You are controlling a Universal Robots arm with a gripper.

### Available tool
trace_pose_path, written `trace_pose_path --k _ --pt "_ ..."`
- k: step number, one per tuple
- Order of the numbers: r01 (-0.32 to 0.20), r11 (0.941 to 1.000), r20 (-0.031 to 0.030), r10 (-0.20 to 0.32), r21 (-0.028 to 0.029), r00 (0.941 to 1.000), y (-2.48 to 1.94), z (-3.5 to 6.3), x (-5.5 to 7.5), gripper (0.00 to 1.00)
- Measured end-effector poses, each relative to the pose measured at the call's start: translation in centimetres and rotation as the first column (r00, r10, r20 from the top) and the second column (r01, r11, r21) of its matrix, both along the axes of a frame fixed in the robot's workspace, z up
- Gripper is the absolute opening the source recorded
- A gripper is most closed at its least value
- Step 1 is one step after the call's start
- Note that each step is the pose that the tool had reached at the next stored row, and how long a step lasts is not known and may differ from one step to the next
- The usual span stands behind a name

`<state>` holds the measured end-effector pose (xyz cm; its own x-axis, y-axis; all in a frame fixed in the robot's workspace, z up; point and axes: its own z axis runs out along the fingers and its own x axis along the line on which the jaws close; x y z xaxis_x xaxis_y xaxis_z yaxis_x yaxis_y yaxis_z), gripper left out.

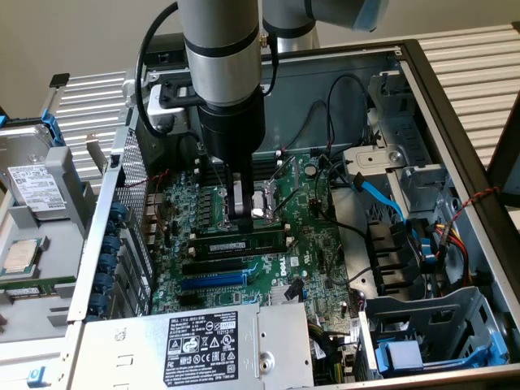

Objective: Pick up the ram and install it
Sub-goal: 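Insert the ram into the slot, then press down the ram until it locks into place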

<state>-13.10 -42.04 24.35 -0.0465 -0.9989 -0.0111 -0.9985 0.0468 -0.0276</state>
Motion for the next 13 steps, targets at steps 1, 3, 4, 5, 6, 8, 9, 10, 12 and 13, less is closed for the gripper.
trace_pose_path --k 1,3,4,5,6,8,9,10,12,13 --pt "0.000 1.0000 -0.0007 0.000 -0.0001 1.0000 -0.01 0.00 -0.05 0.20" --pt "0.000 1.0000 -0.0021 0.000 -0.0002 1.0000 -0.01 0.01 -0.20 0.20" --pt "0.000 1.0000 -0.0024 0.000 -0.0002 1.0000 -0.01 0.01 -0.27 0.18" --pt "0.000 1.0000 -0.0026 0.000 -0.0002 1.0000 0.00 0.01 -0.30 0.12" --pt "0.000 1.0000 -0.0027 0.000 -0.0001 1.0000 0.00 0.00 -0.33 0.10" --pt "0.000 1.0000 -0.0032 0.000 -0.0001 1.0000 0.00 0.00 -0.33 0.10" --pt "0.000 1.0000 -0.0048 0.000 -0.0002 1.0000 -0.01 0.01 -0.34 0.10" --pt "0.000 1.0000 -0.0057 0.000 -0.0001 1.0000 -0.01 0.01 -0.34 0.10" --pt "0.000 1.0000 -0.0058 0.000 -0.0002 1.0000 -0.01 0.01 -0.34 0.10" --pt "0.000 1.0000 -0.0057 0.000 -0.0002 1.0000 -0.01 0.01 -0.33 0.10"
